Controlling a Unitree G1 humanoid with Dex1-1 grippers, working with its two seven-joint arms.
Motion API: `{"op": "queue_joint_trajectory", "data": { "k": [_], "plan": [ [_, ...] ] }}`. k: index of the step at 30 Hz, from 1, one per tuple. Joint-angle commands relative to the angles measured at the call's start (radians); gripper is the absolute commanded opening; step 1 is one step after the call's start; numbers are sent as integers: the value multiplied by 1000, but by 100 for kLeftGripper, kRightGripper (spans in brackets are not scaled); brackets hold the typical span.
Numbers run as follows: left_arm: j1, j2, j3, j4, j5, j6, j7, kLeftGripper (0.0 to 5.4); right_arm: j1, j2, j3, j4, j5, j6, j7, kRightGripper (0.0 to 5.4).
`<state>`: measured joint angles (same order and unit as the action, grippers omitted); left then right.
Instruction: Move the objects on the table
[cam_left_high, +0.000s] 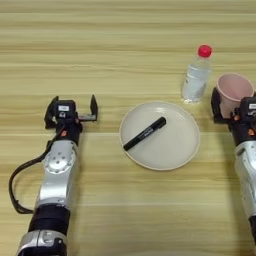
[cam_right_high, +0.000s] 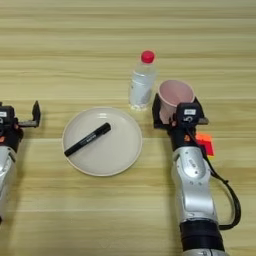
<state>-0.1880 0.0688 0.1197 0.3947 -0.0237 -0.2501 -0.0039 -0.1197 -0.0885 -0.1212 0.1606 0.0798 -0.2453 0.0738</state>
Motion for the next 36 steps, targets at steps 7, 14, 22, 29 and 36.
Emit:
{"op": "queue_joint_trajectory", "data": {
  "k": [7, 14, 22, 29, 36],
  "plan": [
    [2, 5, -30, 5, 9, -5, -26, 540, 39, -5, 20, -94, -10, 40, 5, 454],
    [16, 5, -63, -16, 17, -10, -52, 540, 88, -7, 45, -212, -18, 78, 7, 454],
    [62, 5, -114, -120, 29, 15, -95, 540, 140, -8, 70, -341, 1, 131, 32, 454],
    [97, 11, -162, -209, 26, 24, -149, 540, 159, -2, 86, -416, 39, 177, 63, 454],
    [130, 23, -233, -266, 43, 0, -220, 540, 162, 2, 98, -455, 71, 210, 81, 454]
  ]
}}
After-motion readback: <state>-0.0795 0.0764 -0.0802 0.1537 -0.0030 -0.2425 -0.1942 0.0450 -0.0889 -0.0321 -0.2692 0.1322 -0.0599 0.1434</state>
